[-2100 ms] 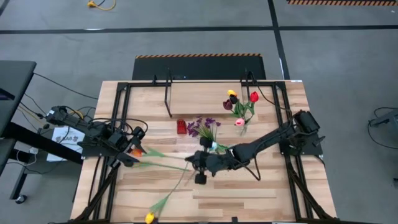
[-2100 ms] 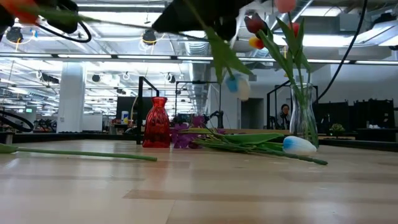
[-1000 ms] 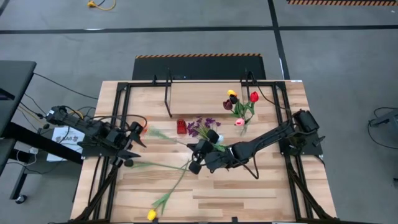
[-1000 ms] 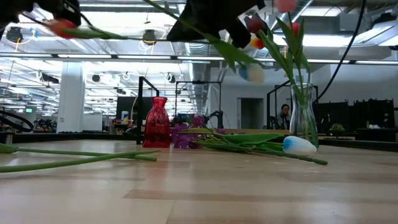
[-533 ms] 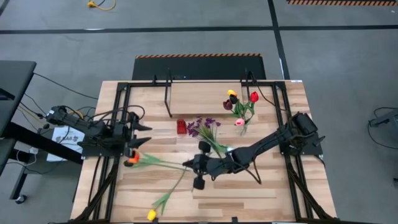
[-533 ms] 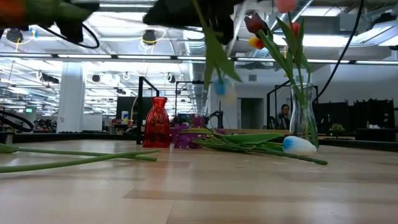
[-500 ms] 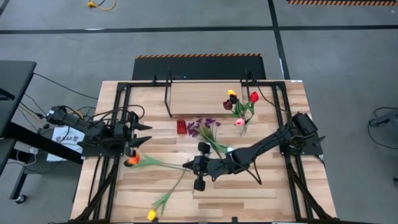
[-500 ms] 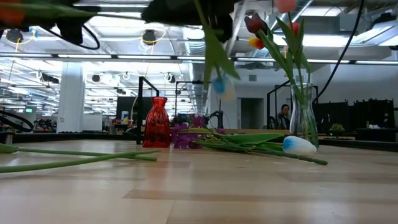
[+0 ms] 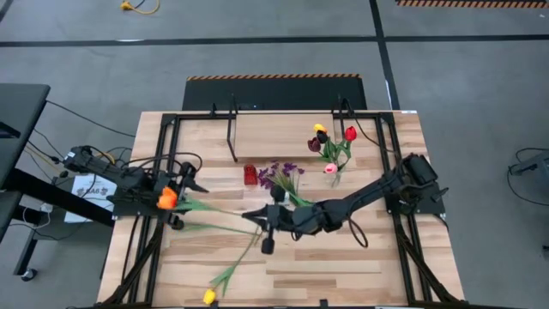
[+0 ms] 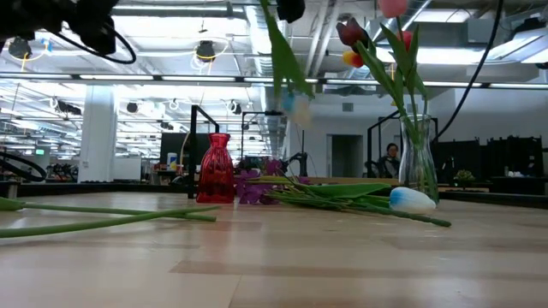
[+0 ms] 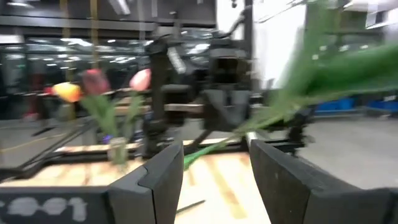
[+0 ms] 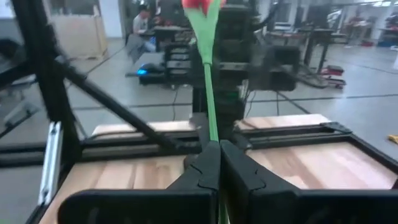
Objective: Pick and place flowers into a vace then onto a shelf
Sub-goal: Put the orange flower into the transparent vase
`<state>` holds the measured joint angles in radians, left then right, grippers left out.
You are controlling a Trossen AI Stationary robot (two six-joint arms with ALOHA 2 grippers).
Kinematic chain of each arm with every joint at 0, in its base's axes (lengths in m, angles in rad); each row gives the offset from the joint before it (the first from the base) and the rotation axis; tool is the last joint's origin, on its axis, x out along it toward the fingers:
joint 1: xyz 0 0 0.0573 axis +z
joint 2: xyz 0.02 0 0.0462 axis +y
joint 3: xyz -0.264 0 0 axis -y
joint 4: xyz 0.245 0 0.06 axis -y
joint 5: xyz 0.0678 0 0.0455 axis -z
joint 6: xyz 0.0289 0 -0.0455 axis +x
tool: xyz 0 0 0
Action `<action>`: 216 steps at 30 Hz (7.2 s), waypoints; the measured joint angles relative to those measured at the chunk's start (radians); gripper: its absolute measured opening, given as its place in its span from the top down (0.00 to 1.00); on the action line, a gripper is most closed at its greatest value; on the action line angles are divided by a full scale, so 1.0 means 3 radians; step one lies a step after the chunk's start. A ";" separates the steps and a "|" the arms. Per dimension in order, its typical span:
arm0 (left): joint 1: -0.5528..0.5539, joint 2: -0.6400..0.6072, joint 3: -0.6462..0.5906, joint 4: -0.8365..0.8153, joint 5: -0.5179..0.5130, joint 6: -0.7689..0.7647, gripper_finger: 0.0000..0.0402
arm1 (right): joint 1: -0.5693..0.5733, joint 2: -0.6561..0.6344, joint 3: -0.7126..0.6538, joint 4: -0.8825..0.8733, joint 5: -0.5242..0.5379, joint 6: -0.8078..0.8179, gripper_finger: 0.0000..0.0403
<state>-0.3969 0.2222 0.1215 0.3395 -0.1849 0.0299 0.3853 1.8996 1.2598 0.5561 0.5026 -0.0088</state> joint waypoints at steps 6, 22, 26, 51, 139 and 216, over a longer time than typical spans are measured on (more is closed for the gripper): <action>0.0000 0.0005 0.0000 0.0150 0.0185 -0.0088 0.56 | -0.0120 0.0058 0.0000 0.0192 -0.0005 0.0025 1.00; 0.0000 0.0973 -0.0175 0.1634 0.0133 -0.0038 0.56 | -0.0184 0.0066 -0.0003 0.0202 -0.0028 0.0024 1.00; 0.0000 0.1261 -0.0177 0.1934 0.0033 0.0005 0.56 | -0.0184 0.0066 -0.0003 0.0194 -0.0028 0.0002 1.00; 0.0001 0.1610 -0.0177 0.2306 -0.0281 0.0031 0.84 | -0.0174 0.0066 -0.0003 0.0025 -0.0024 0.0003 1.00; -0.0163 0.1627 0.0655 0.0325 0.0256 -0.0203 0.86 | 0.0327 -0.0183 0.0344 -0.0894 0.0379 -0.0232 1.00; -0.0163 0.0612 0.0192 0.0340 0.0241 -0.0348 0.86 | 0.1324 -0.3393 -0.0435 -0.6213 0.3569 0.3518 1.00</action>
<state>-0.4458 0.4057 0.1791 0.4416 -0.1127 -0.0746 0.7824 0.8817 1.1294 -1.3079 1.5734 1.0467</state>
